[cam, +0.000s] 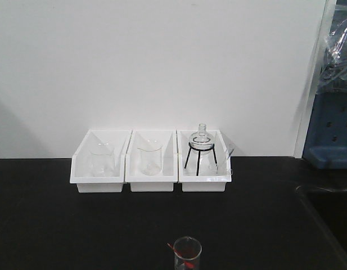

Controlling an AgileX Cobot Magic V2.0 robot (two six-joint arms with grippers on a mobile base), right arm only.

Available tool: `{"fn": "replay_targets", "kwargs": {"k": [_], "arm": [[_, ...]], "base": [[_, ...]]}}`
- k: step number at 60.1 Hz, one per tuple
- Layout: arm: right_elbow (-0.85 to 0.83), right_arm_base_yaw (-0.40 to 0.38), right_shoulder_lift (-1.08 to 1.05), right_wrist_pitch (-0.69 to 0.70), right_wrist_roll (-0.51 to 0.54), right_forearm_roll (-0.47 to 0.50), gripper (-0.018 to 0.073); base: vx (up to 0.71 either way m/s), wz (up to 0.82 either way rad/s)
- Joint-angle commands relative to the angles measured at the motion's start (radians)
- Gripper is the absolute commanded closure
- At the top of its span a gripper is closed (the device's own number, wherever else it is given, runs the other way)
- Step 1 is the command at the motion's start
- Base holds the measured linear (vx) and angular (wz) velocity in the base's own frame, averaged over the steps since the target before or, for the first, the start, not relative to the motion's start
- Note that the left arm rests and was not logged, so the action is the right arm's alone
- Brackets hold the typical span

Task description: Grab beaker from right and move to left

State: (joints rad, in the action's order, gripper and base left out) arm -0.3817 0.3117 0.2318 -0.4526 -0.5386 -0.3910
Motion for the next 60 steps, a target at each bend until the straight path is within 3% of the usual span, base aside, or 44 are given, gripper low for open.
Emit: {"fn": "replay_targets", "kwargs": {"k": [1,9,24,30,41,60], "arm": [[0.028,-0.008,-0.077,0.069,0.201,0.141,0.0564],[0.128,-0.032,-0.211,0.131,0.354,0.252,0.0564],[0.346,-0.242,-0.244,0.432,0.355,0.334,0.0564],[0.425,-0.273,-0.250,0.505,0.355,0.352,0.0564],[0.421,-0.273,-0.254,0.434,0.446,0.337,0.0564],[0.421,-0.273,-0.254,0.434,0.445,0.339,0.0564]], "base": [[0.00,0.00],[0.00,0.00],[0.00,0.00],[0.00,0.00],[0.00,0.00],[0.00,0.00]]}}
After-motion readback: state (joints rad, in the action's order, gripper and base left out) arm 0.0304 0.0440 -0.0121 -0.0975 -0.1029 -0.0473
